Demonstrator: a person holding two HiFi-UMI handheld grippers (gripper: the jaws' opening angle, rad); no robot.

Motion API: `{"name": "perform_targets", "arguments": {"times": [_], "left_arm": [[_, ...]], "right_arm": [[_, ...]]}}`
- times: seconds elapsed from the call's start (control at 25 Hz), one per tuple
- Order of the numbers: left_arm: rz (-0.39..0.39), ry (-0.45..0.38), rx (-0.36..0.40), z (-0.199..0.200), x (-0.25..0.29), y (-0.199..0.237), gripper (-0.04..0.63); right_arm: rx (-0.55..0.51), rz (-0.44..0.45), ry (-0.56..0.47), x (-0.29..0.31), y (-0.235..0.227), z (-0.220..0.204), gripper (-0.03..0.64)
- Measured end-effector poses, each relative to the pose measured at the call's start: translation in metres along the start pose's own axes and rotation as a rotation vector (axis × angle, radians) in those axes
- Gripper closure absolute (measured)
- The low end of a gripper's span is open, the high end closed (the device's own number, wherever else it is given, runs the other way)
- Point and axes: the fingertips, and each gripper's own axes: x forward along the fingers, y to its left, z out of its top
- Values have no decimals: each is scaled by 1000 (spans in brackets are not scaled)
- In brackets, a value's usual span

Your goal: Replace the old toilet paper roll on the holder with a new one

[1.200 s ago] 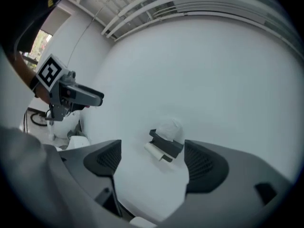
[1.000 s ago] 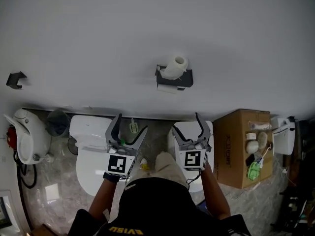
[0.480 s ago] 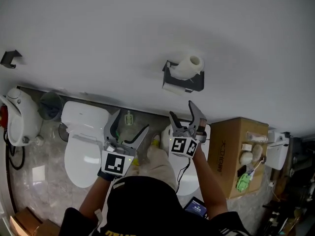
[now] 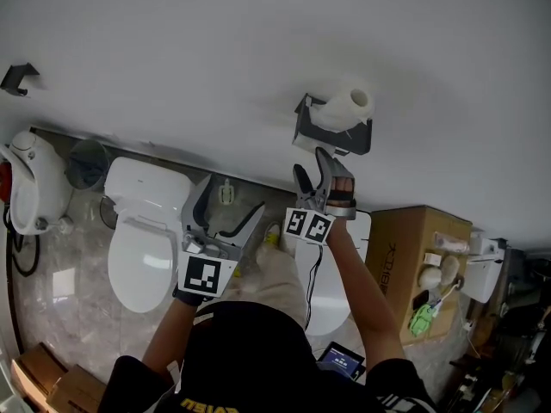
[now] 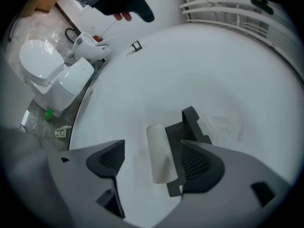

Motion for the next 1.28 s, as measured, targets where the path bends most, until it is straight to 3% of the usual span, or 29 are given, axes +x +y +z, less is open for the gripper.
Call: {"name": "perform_targets", "arguments": {"times": [0.44,0.76,1.28], "left_arm": [[-16,34,33,-4,-14,-12,189],[-23,40,29,-6,-14,-15,189],[-64,37,49,-6,-10,-26,189]], "right_arm": [[-104,-74,73,31,-7,4,265],[-137,-101,113,34,-16,-4,383],[-153,-102,129,27,-20,-15,440]]}}
